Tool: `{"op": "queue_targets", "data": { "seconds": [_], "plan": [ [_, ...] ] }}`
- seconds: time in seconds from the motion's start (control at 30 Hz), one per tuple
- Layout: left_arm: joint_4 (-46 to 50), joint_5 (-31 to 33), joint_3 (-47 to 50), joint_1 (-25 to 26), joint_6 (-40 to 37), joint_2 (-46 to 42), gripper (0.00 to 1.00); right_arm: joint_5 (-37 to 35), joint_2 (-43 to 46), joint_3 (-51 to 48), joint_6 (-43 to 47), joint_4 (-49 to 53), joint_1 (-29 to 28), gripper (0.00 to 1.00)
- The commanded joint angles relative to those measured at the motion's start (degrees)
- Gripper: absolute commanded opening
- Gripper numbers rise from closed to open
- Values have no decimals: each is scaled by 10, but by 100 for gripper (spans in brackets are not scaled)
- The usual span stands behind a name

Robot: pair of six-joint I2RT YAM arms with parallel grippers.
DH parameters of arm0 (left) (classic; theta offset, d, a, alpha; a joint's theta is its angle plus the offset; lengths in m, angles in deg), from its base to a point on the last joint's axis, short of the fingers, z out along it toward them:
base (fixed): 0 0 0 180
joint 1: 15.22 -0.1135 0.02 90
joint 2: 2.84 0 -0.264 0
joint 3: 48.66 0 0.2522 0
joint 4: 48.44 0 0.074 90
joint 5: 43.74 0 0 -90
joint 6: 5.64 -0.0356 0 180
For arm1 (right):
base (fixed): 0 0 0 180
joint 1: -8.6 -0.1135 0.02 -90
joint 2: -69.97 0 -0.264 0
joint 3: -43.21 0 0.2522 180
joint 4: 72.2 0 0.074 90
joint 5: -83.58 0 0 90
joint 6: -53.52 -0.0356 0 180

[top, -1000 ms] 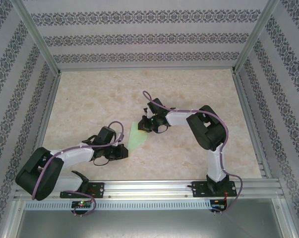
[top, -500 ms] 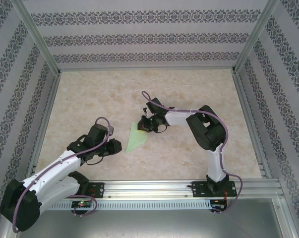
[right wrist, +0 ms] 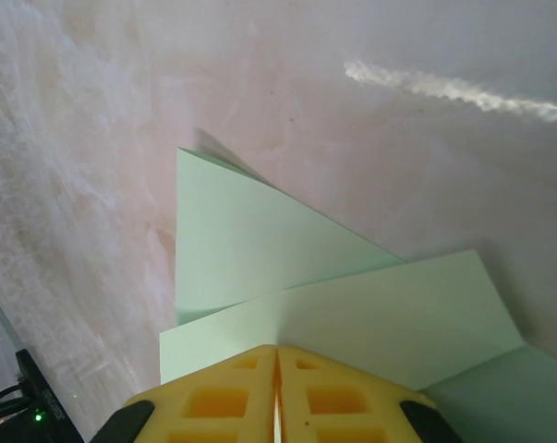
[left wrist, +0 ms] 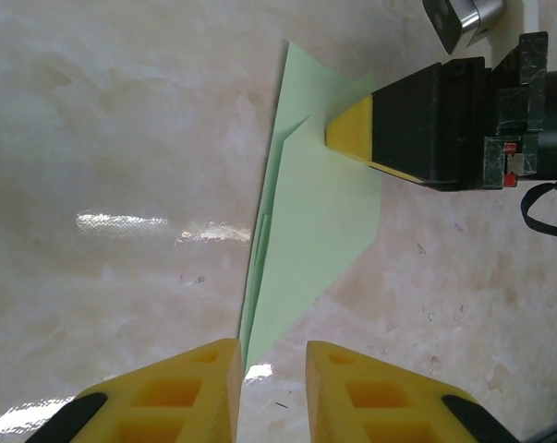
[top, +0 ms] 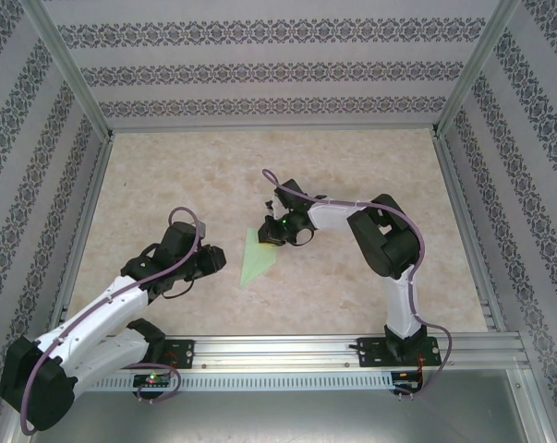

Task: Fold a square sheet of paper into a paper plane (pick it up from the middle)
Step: Fourth fold the wing at the center of the table.

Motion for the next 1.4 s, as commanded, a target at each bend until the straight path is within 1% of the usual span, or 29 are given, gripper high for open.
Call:
{"op": "queue_targets", "data": {
  "seconds": [0.0, 0.13, 0.3, 0.47, 0.57, 0.7, 0.83, 0.97, 1.07, 1.17, 1.37],
  "plan": [
    [-34, 14, 6, 2, 13, -8, 26, -33, -14, -19, 18, 54, 8, 9],
    [-46, 10, -2, 2, 3, 5, 26, -34, -14, -17, -6, 36, 8, 10],
    [-48, 7, -24, 1, -14, 29, 26, -41, -13, 7, -20, 48, 7, 10],
    [-69, 10, -22, 1, -19, 35, 26, -48, -7, 25, -21, 59, 7, 12],
    [-76, 16, -23, 1, -22, 41, 26, -50, 3, 28, -24, 62, 6, 13],
    [-75, 5, -33, 1, -30, 51, 25, -50, 16, 34, -26, 63, 2, 14],
    [-79, -8, -35, 1, -30, 51, 24, -61, 33, 41, -35, 56, -5, 16],
    [-105, -14, -21, 1, -29, 52, 24, -81, 55, 52, -39, 57, -16, 19],
    [-100, -14, -25, 1, -37, 66, 24, -90, 70, 44, -51, 45, -18, 19],
    [-112, -34, -32, 1, -38, 87, 24, -103, 86, 26, -54, 40, -18, 21],
    [-153, -77, -43, 1, -26, 139, 24, -114, 110, -8, -56, 41, -17, 22]
  ]
}}
